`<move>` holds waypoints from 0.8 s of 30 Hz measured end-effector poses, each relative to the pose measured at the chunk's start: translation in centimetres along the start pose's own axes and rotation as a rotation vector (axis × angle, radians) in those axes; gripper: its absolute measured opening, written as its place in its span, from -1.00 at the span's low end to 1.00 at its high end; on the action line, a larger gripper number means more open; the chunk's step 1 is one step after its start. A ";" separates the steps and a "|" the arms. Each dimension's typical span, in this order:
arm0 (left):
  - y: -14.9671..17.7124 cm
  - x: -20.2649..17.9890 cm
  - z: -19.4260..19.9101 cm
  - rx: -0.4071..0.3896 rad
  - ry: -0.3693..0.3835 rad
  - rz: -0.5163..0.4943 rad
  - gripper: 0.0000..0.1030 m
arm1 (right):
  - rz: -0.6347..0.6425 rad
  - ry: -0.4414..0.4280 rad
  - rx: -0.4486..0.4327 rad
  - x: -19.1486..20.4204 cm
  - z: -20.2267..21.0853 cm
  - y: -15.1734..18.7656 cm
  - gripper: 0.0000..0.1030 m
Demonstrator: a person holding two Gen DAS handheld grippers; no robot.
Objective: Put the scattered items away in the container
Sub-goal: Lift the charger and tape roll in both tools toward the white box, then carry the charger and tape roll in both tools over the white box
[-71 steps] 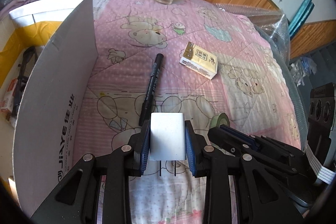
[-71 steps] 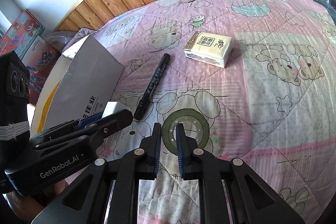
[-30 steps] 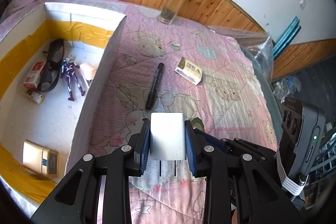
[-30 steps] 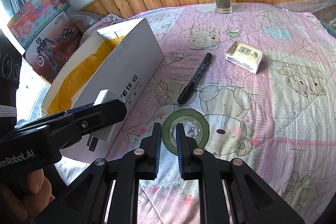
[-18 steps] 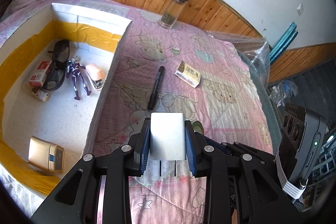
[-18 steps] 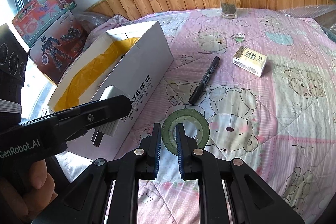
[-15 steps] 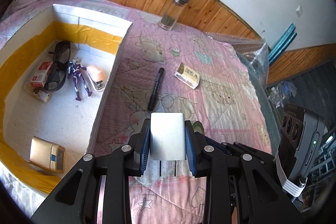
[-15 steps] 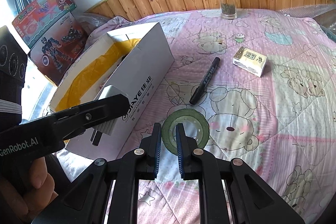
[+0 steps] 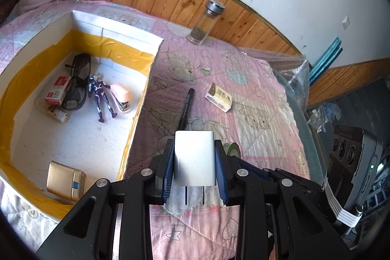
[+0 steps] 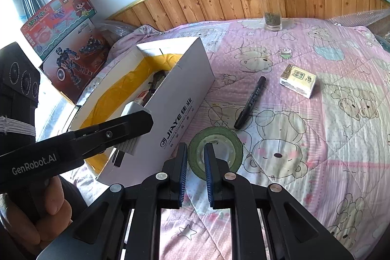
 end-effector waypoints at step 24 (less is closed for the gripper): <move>-1.5 3.8 4.0 -0.066 -0.010 0.054 -0.39 | 0.092 -0.055 -0.035 5.9 1.5 -2.1 -0.71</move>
Point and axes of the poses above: each gripper's, at about its wrist camera, not at the fingertips, and z roughly against the way its jaws point, x to its left, y to its underside, the point moved 7 cm from there along -z, roughly the way its jaws point, and after that the axes turned 4 degrees about x, right-handed, at the moved point
